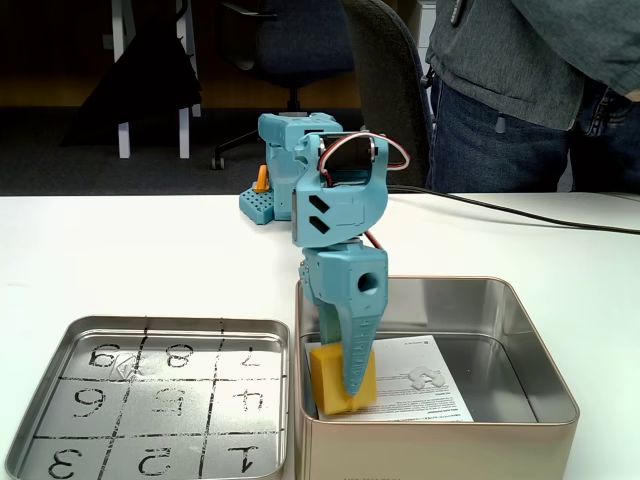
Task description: Grasp a lego block and put it in the bin.
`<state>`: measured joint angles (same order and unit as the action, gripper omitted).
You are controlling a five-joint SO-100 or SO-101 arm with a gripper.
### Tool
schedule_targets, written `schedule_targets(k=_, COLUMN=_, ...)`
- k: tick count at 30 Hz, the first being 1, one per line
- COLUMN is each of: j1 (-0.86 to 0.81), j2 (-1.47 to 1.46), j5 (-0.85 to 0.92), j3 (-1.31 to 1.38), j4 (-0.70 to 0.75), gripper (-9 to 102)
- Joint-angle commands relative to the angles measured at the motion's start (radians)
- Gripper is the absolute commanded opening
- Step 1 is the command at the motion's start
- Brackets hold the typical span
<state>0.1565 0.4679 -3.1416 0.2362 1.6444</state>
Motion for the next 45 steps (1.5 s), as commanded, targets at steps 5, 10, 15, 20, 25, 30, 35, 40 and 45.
schedule_targets(k=5, j1=0.063, j2=0.150, j5=-0.069, j3=0.028, j4=-0.058, gripper=27)
schedule_targets(k=10, j1=0.064, j2=0.239, j5=-0.083, j3=0.028, j4=-0.120, gripper=30)
schedule_targets(k=15, j1=0.020, j2=0.376, j5=-0.091, j3=0.028, j4=-0.198, gripper=29)
schedule_targets(k=20, j1=-0.092, j2=0.440, j5=-0.072, j3=0.028, j4=-0.390, gripper=17)
schedule_targets(k=25, j1=-0.202, j2=0.347, j5=-0.043, j3=0.028, j4=-0.549, gripper=0)
schedule_targets(k=30, j1=-0.267, j2=0.175, j5=0.074, j3=0.029, j4=-0.742, gripper=0)
schedule_targets(k=35, j1=-0.275, j2=0.094, j5=0.115, j3=0.029, j4=-0.818, gripper=0)
schedule_targets(k=40, j1=-0.275, j2=0.080, j5=0.092, j3=0.029, j4=-0.808, gripper=0)
schedule_targets(k=45, j1=-0.276, j2=0.089, j5=0.055, j3=0.029, j4=-0.793, gripper=0)
